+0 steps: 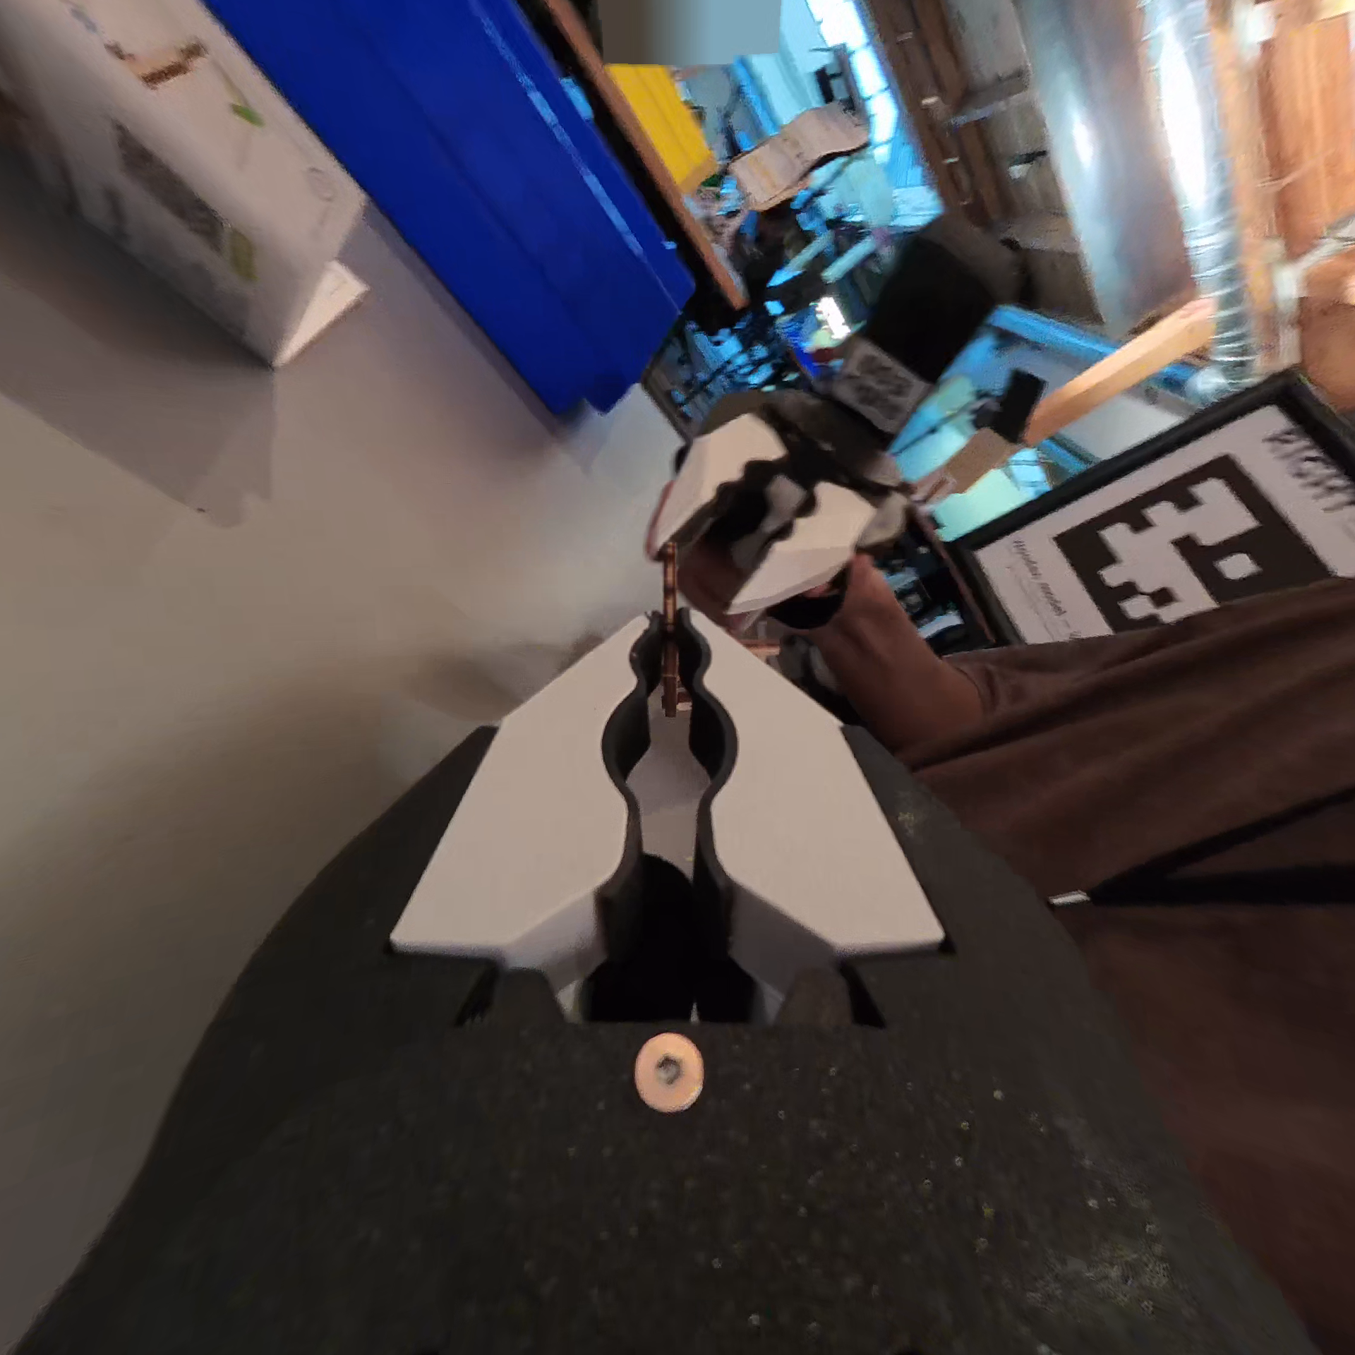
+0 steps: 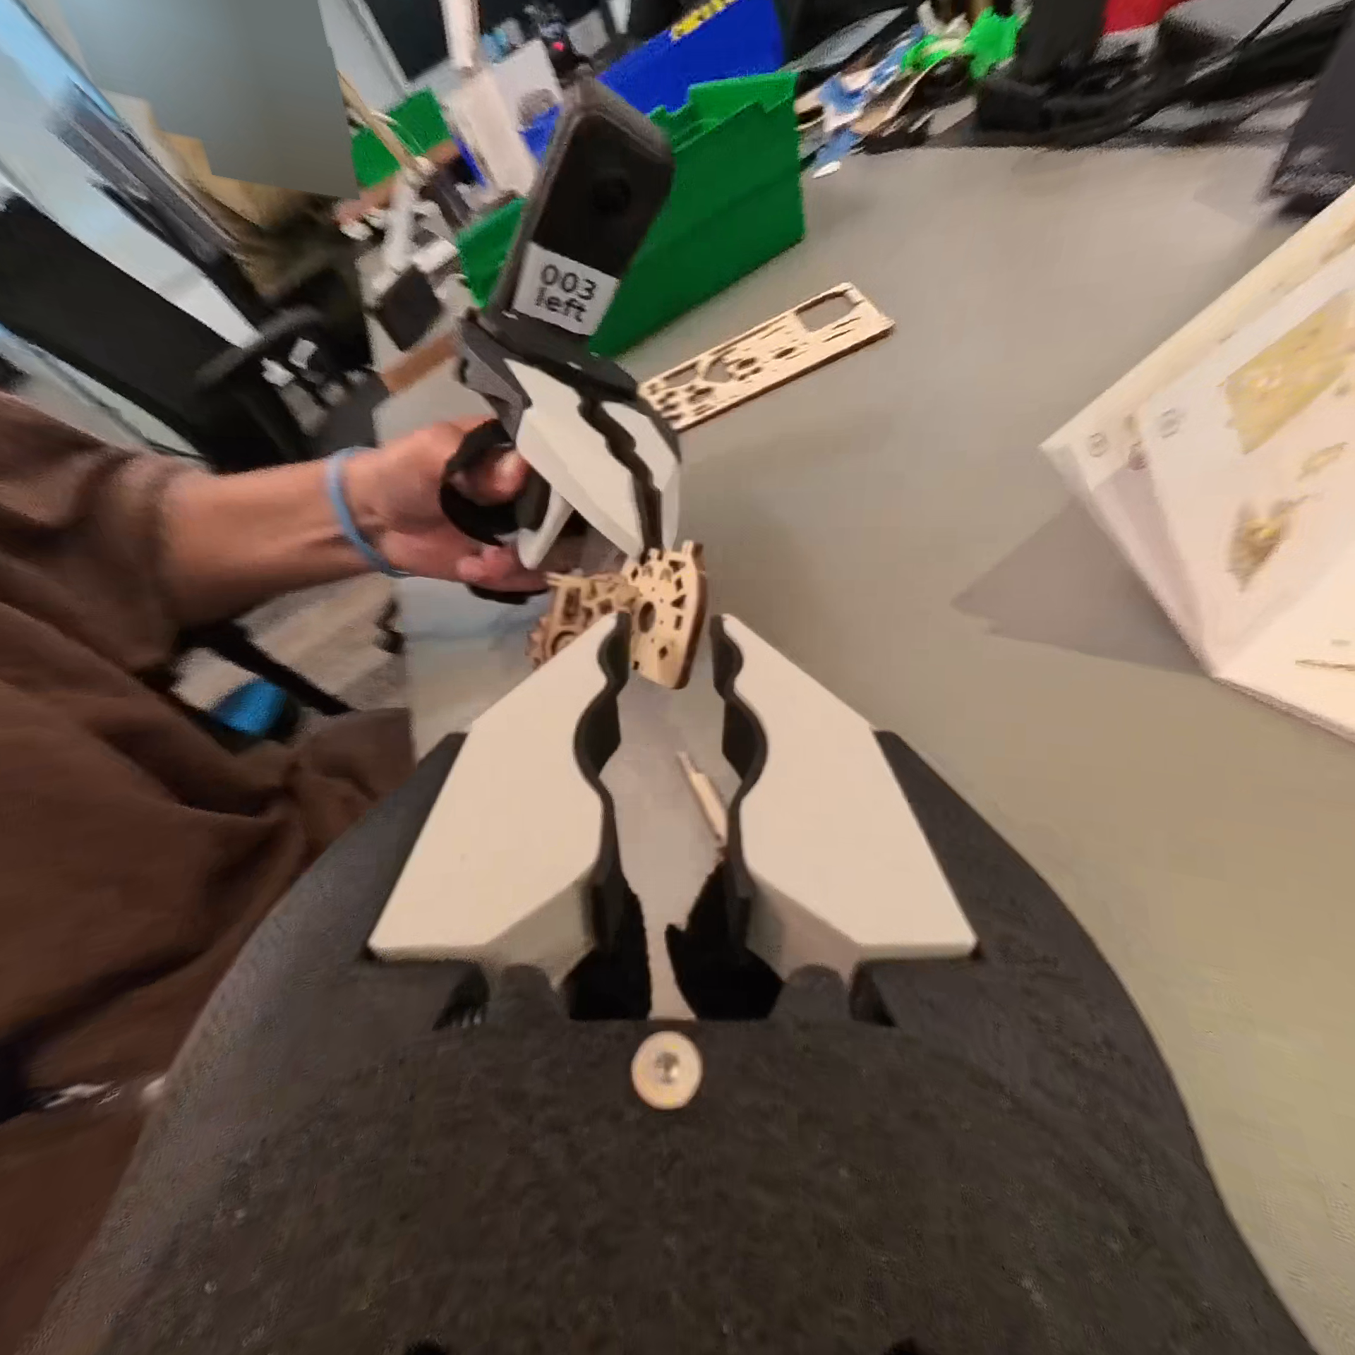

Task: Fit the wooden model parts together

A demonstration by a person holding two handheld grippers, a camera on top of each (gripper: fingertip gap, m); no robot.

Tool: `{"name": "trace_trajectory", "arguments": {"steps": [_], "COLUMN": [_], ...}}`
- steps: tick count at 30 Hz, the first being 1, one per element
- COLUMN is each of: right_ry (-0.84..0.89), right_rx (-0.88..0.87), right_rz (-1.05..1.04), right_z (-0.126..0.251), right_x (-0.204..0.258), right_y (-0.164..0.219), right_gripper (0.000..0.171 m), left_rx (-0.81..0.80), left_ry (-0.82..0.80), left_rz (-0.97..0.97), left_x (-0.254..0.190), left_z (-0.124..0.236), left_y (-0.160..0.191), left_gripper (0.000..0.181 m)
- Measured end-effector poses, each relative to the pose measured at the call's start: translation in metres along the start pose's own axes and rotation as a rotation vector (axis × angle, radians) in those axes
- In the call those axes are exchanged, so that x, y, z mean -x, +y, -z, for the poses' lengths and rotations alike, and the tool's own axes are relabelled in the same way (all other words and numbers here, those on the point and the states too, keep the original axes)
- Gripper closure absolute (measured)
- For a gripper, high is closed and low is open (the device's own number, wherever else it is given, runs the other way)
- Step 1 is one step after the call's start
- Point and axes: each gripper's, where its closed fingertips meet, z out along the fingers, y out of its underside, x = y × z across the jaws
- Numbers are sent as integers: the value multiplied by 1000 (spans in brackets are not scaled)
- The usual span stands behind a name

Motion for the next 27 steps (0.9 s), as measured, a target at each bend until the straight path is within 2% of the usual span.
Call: {"name": "trace_trajectory", "arguments": {"steps": [5,8,10,12,14,16,20,25,27], "right_ry": [-205,-225,-142,-11,79,95,-77,-145,-159], "right_rx": [16,-26,-72,-114,-176,-223,-204,-115,-98], "right_rz": [-186,-250,-238,-206,-179,-176,-201,-168,-167], "right_z": [5,8,11,16,21,22,8,-5,-9], "right_x": [24,26,15,-4,-13,-12,18,35,39], "right_y": [0,-9,-14,-19,-27,-32,-30,-19,-16], "right_gripper": [168,168,168,168,168,169,169,168,168], "left_rx": [22,-36,-88,-85,-57,-50,-116,-118,-66], "left_ry": [107,109,97,20,-101,-152,-23,157,149], "left_rz": [-46,-91,-96,-111,-172,-216,-187,-91,-102], "left_x": [-24,-31,-30,-18,-3,0,-23,-42,-42], "left_z": [-6,-4,3,11,16,16,11,13,10], "left_y": [3,-6,-16,-19,-14,-13,-22,-22,-14], "left_gripper": [180,179,167,155,156,152,152,155,161]}}
